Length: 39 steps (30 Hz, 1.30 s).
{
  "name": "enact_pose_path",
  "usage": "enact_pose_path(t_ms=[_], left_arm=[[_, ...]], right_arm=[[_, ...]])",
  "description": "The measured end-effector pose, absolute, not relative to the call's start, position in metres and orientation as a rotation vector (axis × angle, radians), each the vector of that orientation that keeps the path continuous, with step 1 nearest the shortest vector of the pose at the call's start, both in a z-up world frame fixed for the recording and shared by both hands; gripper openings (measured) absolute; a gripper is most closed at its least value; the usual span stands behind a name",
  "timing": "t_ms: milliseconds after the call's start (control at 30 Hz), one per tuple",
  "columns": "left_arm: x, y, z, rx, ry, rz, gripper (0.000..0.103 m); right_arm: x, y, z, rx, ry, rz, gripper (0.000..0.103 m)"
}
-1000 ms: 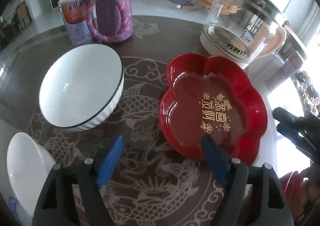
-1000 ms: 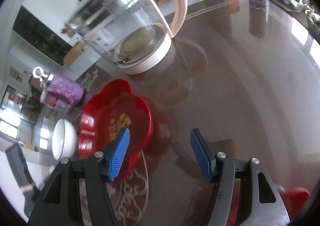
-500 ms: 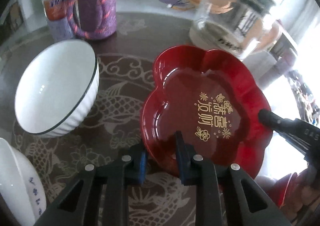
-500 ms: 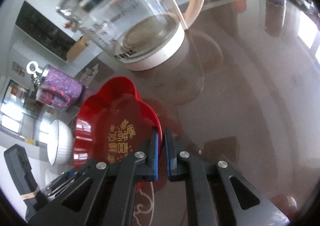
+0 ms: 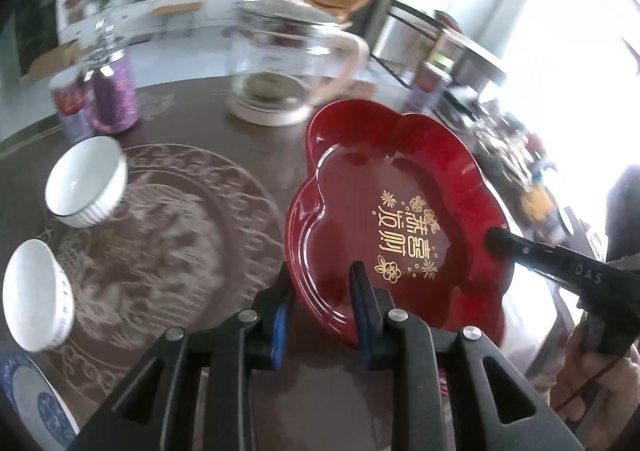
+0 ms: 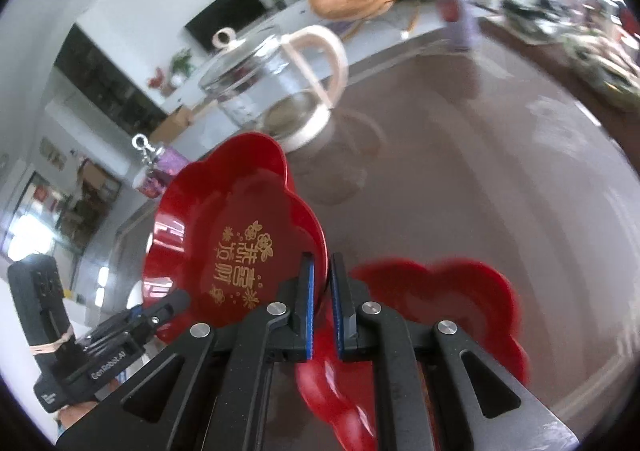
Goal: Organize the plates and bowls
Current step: 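Carry the red plate onto the red plate stack and open the right gripper, then withdraw the open right gripper from the stack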
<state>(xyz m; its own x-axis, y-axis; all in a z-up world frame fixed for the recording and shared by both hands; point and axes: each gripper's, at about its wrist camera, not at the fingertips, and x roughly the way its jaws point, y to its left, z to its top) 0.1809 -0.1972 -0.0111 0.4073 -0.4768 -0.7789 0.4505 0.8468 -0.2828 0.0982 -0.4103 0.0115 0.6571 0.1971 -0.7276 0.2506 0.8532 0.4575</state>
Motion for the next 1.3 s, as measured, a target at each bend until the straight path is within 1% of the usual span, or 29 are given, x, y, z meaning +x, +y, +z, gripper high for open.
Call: enact_pose_path(t_ms=[167, 400, 600, 633, 667, 733, 767, 800, 833, 867, 900, 967, 1033, 1133, 1233, 1300], left_arm=[[0.151, -0.235, -0.026, 0.029, 1.034, -0.634, 0.025], [0.135, -0.272, -0.054, 0.137, 1.092, -0.652, 0.025], [0.123, -0.289, -0.059, 0.252, 1.044, -0.638, 0.025], [0.122, -0.292, -0.060, 0.276, 1.032, -0.628, 0.027], [0.120, -0.293, -0.060, 0.302, 1.017, -0.619, 0.032], [0.118, -0.292, -0.058, 0.344, 0.985, -0.578, 0.044], [0.118, -0.291, -0.056, 0.350, 0.970, -0.561, 0.059], [0.118, -0.287, -0.051, 0.343, 0.949, -0.552, 0.071], [0.117, -0.282, -0.043, 0.323, 0.921, -0.549, 0.076], [0.118, -0.275, -0.035, 0.302, 0.901, -0.550, 0.081], [0.118, -0.269, -0.028, 0.280, 0.885, -0.551, 0.081], [0.121, -0.253, -0.018, 0.225, 0.874, -0.552, 0.083], [0.125, -0.233, -0.013, 0.153, 0.880, -0.557, 0.085], [0.126, -0.206, -0.018, 0.075, 0.905, -0.568, 0.085], [0.120, -0.176, -0.034, 0.003, 0.925, -0.553, 0.085], [0.115, -0.162, -0.046, -0.032, 0.941, -0.541, 0.085]], right_arm=[[0.054, -0.432, -0.002, 0.595, 0.882, -0.129, 0.009], [0.021, -0.456, -0.030, 0.660, 0.880, -0.204, 0.009], [0.004, -0.464, -0.043, 0.697, 0.855, -0.235, 0.010], [0.003, -0.463, -0.043, 0.697, 0.850, -0.236, 0.010], [0.000, -0.463, -0.043, 0.693, 0.844, -0.237, 0.011], [-0.001, -0.460, -0.041, 0.677, 0.833, -0.242, 0.016], [-0.003, -0.459, -0.039, 0.662, 0.824, -0.251, 0.018], [-0.006, -0.458, -0.036, 0.643, 0.810, -0.269, 0.031], [-0.009, -0.459, -0.033, 0.634, 0.787, -0.273, 0.039], [-0.013, -0.459, -0.028, 0.624, 0.763, -0.282, 0.039], [-0.017, -0.458, -0.023, 0.610, 0.737, -0.296, 0.040], [-0.026, -0.452, -0.011, 0.574, 0.683, -0.320, 0.045], [-0.035, -0.444, -0.003, 0.550, 0.644, -0.334, 0.058], [-0.050, -0.429, -0.001, 0.559, 0.619, -0.330, 0.058], [-0.071, -0.410, -0.004, 0.568, 0.550, -0.385, 0.058], [-0.083, -0.393, -0.007, 0.526, 0.491, -0.435, 0.063]])
